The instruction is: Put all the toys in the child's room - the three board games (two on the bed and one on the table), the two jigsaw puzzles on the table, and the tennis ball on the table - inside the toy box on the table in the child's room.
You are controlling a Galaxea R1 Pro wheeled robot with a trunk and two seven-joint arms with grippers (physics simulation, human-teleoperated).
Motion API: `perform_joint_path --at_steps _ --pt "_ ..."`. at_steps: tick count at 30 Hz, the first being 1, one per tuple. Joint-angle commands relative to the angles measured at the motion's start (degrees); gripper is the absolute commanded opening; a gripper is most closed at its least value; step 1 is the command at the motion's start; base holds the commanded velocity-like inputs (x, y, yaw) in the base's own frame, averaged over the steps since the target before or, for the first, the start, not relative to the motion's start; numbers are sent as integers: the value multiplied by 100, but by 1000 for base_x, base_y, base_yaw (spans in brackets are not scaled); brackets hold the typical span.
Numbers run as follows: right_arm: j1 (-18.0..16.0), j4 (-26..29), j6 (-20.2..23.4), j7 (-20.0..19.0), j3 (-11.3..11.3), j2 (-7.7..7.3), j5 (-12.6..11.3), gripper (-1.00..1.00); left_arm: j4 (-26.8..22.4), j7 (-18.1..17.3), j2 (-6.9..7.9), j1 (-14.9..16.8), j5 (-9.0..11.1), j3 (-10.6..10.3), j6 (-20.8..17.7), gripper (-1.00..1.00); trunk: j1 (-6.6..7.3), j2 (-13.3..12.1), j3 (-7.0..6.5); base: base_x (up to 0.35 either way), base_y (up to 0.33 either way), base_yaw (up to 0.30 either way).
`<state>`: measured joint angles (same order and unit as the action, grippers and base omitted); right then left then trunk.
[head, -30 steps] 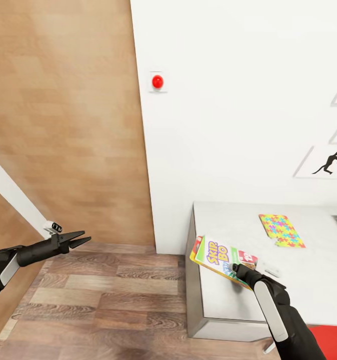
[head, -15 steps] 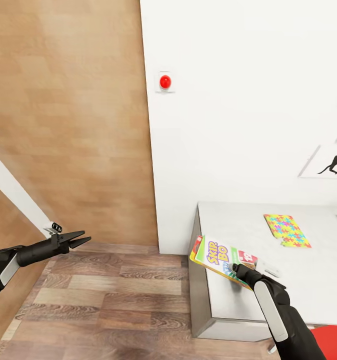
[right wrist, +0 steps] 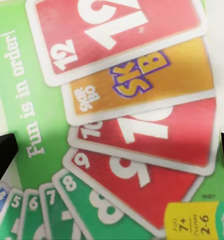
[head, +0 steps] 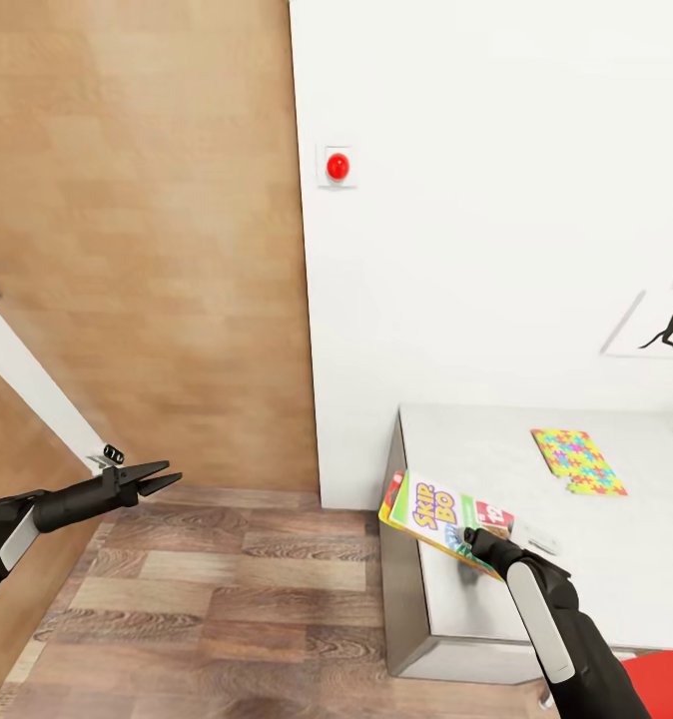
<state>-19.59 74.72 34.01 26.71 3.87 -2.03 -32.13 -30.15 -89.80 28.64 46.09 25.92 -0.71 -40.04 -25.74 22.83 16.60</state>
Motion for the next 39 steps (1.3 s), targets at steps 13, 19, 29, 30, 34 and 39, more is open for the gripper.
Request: perform_joint_path --at_steps 13,19,29,30,34,39 --pt "-1 -107 -8 45 -9 9 -167 100 1 -20 2 5 8 -9 -57 100 -4 9 -103 0 0 0" --pt "-1 -100 -8 45 -9 10 -163 100 1 -20 2 5 8 -9 -57 100 -4 9 -156 0 0 0" --pt "-1 -80 -8 45 -9 8 -162 100 1 -20 2 5 7 -9 -57 100 -4 9 -246 0 0 0" --pt "4 -77 -8 45 -9 5 -162 100 1 -20 2 5 8 -9 -57 100 -4 9 -255 0 0 0" --pt "18 -64 -8 45 -9 3 -162 100 1 -20 2 5 8 -9 -57 100 -4 9 -290 0 0 0" --pt "54 158 2 48 -6 -4 -162 100 1 -20 2 5 6 -9 -57 100 -4 9 -335 0 0 0"
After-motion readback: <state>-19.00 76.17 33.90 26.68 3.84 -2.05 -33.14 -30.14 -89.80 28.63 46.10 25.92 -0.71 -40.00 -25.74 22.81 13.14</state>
